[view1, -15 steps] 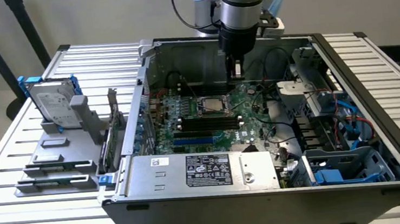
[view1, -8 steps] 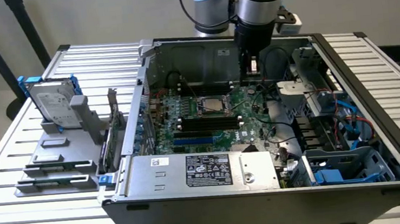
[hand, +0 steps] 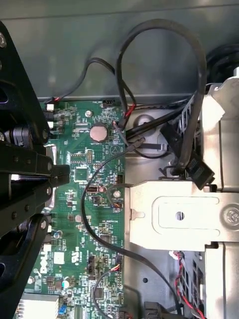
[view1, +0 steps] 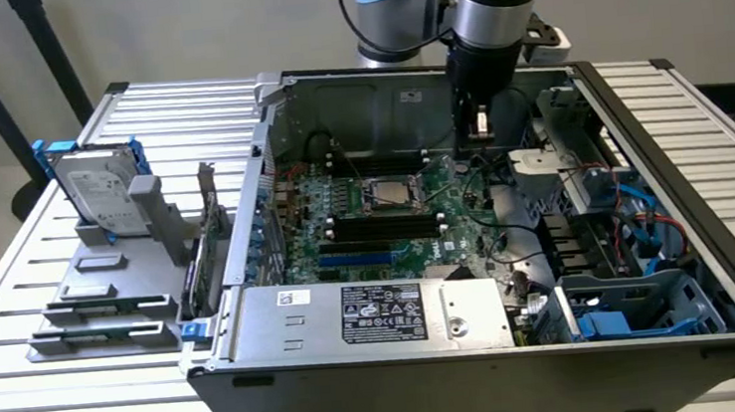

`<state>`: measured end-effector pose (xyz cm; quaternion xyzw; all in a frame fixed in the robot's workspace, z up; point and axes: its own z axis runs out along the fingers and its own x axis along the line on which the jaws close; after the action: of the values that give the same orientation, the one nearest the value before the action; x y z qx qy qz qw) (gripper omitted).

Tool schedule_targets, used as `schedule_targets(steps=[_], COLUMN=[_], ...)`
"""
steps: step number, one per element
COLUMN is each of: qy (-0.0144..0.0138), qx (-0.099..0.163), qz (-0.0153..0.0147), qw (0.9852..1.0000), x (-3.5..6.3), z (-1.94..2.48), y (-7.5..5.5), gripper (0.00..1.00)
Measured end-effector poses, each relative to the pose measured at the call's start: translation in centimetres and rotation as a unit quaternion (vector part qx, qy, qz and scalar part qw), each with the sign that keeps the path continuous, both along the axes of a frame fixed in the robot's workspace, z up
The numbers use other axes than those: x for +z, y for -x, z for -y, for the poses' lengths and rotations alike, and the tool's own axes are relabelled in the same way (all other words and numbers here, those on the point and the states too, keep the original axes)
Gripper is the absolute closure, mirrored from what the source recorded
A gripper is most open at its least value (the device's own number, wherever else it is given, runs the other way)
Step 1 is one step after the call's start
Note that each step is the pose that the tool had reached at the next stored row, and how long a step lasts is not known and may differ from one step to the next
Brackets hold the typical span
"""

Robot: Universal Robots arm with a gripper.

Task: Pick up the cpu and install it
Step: 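Close the cpu cover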

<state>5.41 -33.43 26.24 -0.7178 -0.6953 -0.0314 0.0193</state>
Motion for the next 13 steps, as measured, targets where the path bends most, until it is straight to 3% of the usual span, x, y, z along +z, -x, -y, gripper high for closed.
schedule_targets(steps=[5, 13], qy=[-0.0001, -0.0001], qx=[0.001, 0.001], qz=[0.0002, 0.0003], qw=[1.0000, 1.0000], x=[-0.39, -1.80], z=[0.00, 0.00], y=[-1.3, -1.3], gripper=[0.89, 0.89])
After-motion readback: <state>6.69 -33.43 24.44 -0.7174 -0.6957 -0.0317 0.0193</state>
